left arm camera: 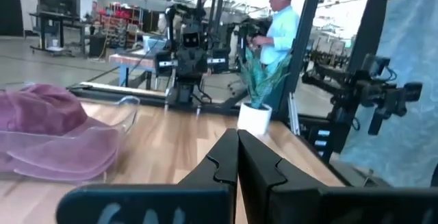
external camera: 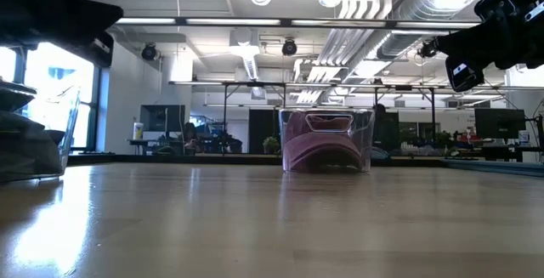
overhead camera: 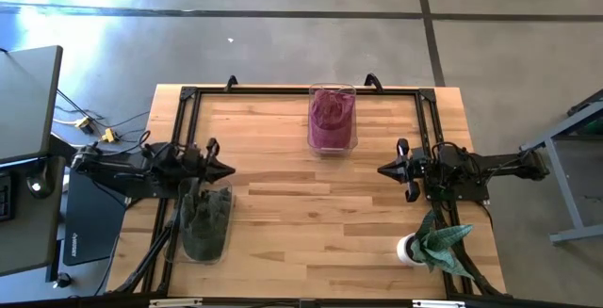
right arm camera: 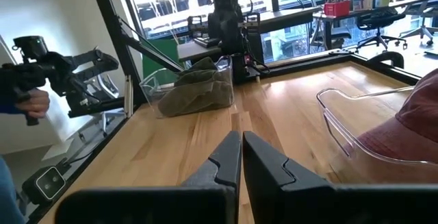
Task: Pick & Place hat
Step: Return to Home Position
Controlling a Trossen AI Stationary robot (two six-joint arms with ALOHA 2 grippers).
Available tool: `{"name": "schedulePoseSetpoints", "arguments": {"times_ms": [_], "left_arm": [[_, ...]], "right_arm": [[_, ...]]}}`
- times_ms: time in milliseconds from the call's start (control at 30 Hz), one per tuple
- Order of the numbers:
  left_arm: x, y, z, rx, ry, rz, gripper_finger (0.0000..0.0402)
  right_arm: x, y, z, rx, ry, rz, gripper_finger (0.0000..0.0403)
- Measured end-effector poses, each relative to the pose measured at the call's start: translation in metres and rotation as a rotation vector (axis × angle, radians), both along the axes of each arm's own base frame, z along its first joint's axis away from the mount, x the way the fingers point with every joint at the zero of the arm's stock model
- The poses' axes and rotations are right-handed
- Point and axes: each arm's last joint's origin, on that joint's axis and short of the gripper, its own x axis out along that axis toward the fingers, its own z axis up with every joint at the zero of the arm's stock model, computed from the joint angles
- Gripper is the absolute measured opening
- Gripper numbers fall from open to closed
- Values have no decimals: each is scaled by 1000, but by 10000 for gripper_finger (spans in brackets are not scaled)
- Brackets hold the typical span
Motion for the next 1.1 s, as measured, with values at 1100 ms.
{"name": "schedulePoseSetpoints", "arguments": {"times_ms": [1100], "left_arm": [[7,-2,-21,137,197,-20,0]], "right_arm": [[0,0,0,0,0,-3,12]]}}
